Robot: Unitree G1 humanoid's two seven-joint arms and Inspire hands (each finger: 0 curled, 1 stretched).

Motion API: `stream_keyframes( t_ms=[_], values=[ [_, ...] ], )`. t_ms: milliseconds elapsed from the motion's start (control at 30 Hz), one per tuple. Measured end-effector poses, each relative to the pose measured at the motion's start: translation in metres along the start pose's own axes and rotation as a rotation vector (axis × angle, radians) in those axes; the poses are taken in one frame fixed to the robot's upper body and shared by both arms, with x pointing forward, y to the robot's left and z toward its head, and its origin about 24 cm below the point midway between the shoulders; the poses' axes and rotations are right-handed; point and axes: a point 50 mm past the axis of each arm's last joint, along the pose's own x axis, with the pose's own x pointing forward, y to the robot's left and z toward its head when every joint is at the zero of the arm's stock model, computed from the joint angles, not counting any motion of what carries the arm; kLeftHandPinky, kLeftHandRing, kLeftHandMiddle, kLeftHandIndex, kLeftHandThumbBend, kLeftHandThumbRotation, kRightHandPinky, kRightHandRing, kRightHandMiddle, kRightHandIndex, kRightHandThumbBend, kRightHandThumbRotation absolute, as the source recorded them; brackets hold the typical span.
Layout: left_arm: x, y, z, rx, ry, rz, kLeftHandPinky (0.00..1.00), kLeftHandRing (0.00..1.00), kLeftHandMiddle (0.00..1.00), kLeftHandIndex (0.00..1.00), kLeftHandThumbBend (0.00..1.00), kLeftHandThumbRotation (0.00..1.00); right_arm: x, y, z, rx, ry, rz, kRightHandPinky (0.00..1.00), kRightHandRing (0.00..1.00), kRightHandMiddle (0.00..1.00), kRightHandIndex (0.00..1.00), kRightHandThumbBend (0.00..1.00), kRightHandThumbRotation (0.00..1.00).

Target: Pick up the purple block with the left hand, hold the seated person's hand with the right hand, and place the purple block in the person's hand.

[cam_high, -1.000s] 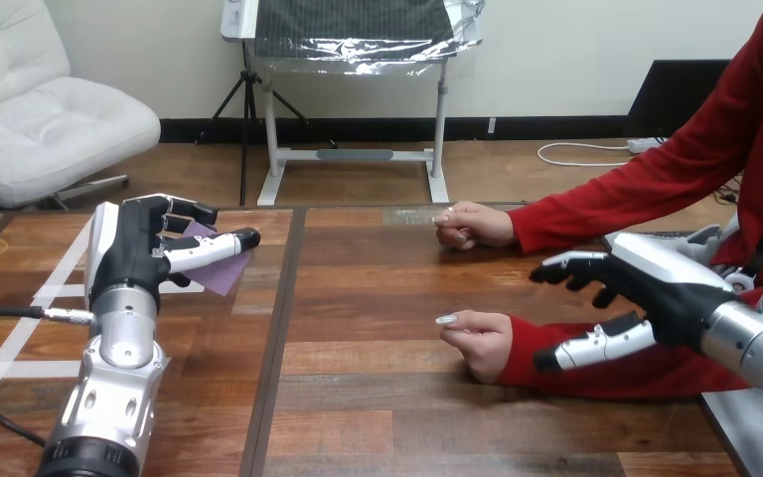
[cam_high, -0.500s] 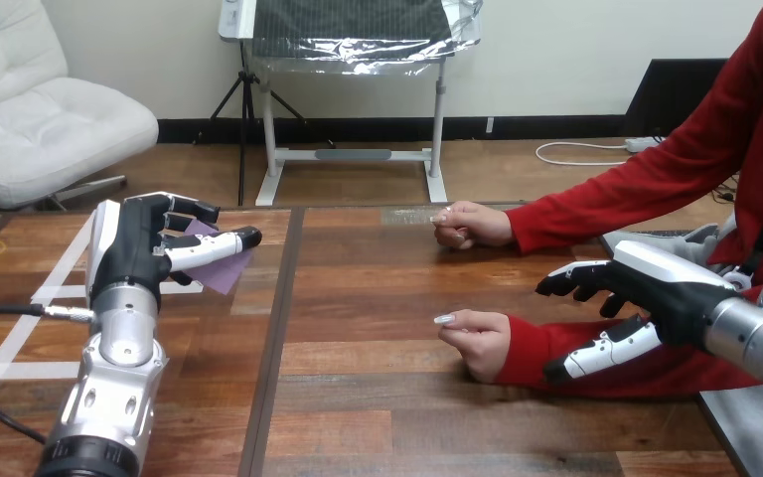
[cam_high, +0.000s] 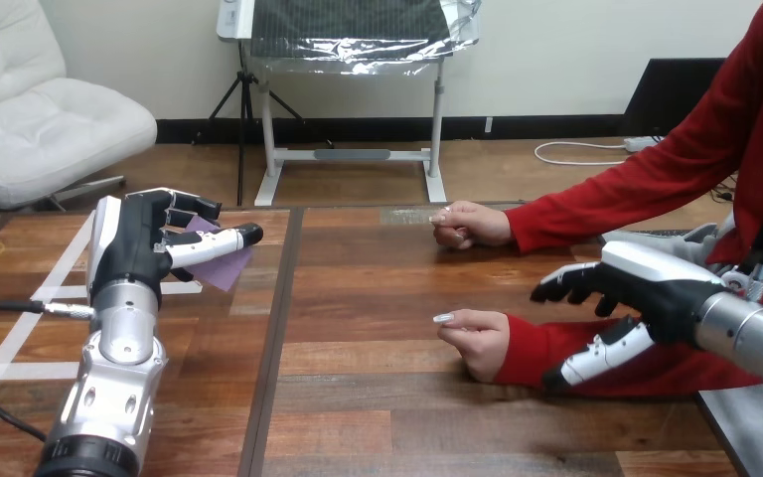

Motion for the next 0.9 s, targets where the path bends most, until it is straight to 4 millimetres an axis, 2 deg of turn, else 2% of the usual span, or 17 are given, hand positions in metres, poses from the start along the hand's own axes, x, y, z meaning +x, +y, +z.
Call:
stream_keyframes(
  t_ms=[467,900],
  values=[
    [0.000,0.000,-0.001,0.004,0.012,0.000,0.45,0.47,0.49,0.47,0.70,0.00,0.003,0.012,-0.003,-0.046,0.032,0.056,0.70,0.79,0.80,0.78,1.00,0.29],
    [0.000,0.000,-0.001,0.003,0.013,-0.002,0.43,0.46,0.49,0.47,0.69,0.00,0.005,0.014,-0.002,-0.075,0.028,0.043,0.65,0.73,0.76,0.76,1.00,0.27]
  ],
)
